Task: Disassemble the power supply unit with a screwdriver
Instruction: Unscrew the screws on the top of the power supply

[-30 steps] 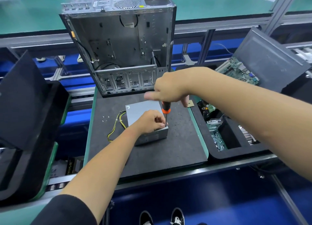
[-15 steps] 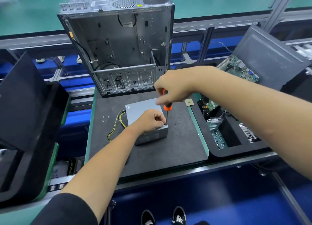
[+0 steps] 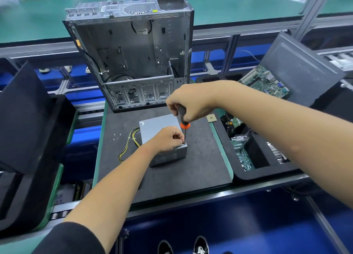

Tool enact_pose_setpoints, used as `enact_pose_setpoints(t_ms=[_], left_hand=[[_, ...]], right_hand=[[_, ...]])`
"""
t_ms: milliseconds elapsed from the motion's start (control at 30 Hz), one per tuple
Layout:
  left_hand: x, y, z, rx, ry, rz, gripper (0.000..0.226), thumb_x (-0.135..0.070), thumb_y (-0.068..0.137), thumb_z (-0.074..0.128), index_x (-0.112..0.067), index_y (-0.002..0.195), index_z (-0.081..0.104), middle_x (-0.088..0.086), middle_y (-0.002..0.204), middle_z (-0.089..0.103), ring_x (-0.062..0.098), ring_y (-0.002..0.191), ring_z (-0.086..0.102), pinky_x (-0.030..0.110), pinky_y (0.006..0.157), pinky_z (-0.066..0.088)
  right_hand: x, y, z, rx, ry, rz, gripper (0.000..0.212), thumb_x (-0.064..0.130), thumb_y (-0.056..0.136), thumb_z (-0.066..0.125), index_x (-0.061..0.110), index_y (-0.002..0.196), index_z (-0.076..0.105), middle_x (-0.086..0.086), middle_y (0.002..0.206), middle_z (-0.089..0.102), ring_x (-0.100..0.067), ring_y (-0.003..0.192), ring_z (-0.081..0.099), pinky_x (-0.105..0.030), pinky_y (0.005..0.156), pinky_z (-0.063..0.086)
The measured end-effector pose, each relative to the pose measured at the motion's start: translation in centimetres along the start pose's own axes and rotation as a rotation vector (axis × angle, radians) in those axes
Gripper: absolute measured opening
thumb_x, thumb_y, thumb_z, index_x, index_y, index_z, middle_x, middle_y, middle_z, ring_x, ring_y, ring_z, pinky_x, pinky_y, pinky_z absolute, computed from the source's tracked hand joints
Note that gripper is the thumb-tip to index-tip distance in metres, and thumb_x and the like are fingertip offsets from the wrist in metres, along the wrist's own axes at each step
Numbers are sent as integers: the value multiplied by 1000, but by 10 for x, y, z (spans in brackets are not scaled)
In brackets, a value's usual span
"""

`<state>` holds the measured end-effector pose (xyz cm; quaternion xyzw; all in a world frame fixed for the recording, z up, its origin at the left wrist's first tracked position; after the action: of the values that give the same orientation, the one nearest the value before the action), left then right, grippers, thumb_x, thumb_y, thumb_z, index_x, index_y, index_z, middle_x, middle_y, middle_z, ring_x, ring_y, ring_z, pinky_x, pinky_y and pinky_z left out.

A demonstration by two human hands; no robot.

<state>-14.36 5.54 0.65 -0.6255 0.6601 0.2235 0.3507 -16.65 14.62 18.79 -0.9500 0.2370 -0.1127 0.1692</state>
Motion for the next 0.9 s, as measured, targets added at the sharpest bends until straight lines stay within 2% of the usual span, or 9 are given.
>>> enact_pose_setpoints(t_ms=[67, 133, 267, 433, 500, 567, 667, 767, 900], left_hand=[[-1, 0, 1, 3, 13, 11, 23, 1, 81, 60, -18, 70, 59, -8, 75, 58, 1, 64, 49, 8, 59, 37], [-3, 0, 1, 0, 30, 29, 26, 3, 82, 59, -20, 69, 57, -7, 78, 56, 2, 67, 48, 7, 61, 37], [-4, 0, 2, -3, 78, 42, 27, 4, 84, 57, -18, 69, 54, -13, 77, 49, 3, 66, 45, 5, 62, 35], [-1, 1, 4, 17, 106, 45, 10, 4, 85, 54, 3, 82, 64, -12, 72, 50, 6, 64, 46, 6, 59, 35], [-3, 1, 3, -2, 92, 48, 15, 5, 85, 55, -6, 75, 58, -14, 71, 47, 3, 62, 44, 5, 58, 34], [-5, 0, 2, -11, 87, 52, 23, 4, 85, 56, -14, 72, 55, -14, 73, 47, 2, 63, 43, 5, 59, 34], [-4, -1, 3, -2, 69, 42, 27, 4, 85, 56, -18, 70, 54, -10, 78, 49, 3, 64, 44, 6, 60, 34], [-4, -1, 3, -2, 81, 39, 26, 5, 84, 55, -17, 71, 55, -2, 84, 53, 4, 66, 45, 7, 61, 34], [-4, -1, 2, 6, 92, 38, 29, 3, 85, 54, -21, 69, 54, 2, 90, 56, 7, 69, 46, 8, 62, 34]], right_hand=[[-2, 0, 1, 14, -1, 89, 28, 43, 95, 52, 15, 97, 52, 0, 82, 62, -24, 66, 69, -32, 58, 42], [-3, 0, 3, 32, -54, 167, 31, 45, 103, 34, 20, 87, 44, -8, 80, 59, -26, 51, 68, -35, 54, 42], [-1, 2, 3, -46, -100, 22, 12, 27, 100, 48, 16, 98, 45, -1, 83, 60, -23, 76, 61, -35, 63, 46], [5, -2, 4, -3, 108, -94, 23, 12, 82, 64, 23, 95, 49, 13, 82, 49, -4, 69, 45, -26, 56, 33], [2, 1, 5, -60, 40, -42, 13, 26, 87, 62, 20, 91, 50, 12, 79, 51, -5, 69, 49, -28, 56, 36], [-6, 4, 3, -72, -43, 96, 38, 48, 97, 46, 12, 85, 52, -1, 74, 62, -19, 70, 62, -32, 60, 45], [-6, 6, 4, -13, -213, 89, 35, 30, 104, 39, 12, 76, 49, -12, 72, 67, -29, 71, 66, -36, 65, 51], [-8, 0, 2, -8, -80, 26, 10, 23, 94, 53, 13, 93, 55, 6, 78, 62, -18, 77, 59, -30, 61, 42], [-10, -7, -1, 12, 37, -21, 21, 8, 78, 65, 19, 96, 62, 8, 90, 56, -17, 84, 54, -32, 69, 47]])
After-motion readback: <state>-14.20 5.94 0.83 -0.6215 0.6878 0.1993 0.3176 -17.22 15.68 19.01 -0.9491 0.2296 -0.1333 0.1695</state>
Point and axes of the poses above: each hand's wrist, its own y-axis towards the middle knuckle, its own z-axis out of the palm, x = y × z, the point moved 4 cm from there along y, towards the middle knuckle
